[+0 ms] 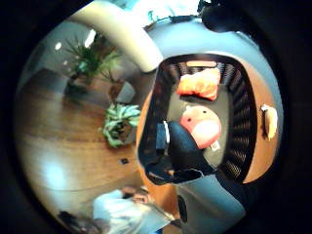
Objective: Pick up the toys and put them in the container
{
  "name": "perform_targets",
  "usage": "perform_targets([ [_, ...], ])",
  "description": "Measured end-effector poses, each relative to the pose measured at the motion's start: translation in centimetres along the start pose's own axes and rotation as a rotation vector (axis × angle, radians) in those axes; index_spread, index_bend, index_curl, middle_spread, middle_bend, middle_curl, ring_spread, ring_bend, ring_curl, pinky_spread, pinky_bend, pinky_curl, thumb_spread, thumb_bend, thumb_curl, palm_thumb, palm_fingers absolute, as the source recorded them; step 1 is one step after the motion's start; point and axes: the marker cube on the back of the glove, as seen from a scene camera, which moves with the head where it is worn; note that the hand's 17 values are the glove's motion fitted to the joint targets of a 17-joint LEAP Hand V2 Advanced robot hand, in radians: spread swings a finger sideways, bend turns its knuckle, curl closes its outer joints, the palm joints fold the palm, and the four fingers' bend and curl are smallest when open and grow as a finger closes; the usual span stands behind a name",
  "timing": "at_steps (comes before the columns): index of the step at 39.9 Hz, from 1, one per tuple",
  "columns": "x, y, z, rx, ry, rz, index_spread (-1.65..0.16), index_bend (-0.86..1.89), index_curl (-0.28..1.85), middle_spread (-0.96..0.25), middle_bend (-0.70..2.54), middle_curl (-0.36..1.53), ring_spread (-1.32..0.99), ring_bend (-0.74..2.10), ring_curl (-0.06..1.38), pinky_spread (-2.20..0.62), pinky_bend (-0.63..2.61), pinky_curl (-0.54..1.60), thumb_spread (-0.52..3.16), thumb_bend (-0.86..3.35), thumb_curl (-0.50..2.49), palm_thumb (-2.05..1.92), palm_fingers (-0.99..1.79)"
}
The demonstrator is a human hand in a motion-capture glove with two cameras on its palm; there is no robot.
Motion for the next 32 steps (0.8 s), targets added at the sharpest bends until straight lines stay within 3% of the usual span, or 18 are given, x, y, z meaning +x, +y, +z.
perform_targets([
  [14,1.2,3.0,-0.6,-0.040,0.014,-0.011,-0.40,0.18,0.70,-0.05,0.16,0.51,0.00,0.62,0.32,0.05,1.10,0.35,1.23,-0.02,0.59,0.10,-0.03],
  [32,8.7,16.6,0.1,-0.064,-0.004,0.012,-0.38,0.20,0.63,-0.03,0.15,0.41,0.00,0.62,0.31,0.05,1.07,0.34,1.25,-0.01,0.48,0.12,-0.02],
])
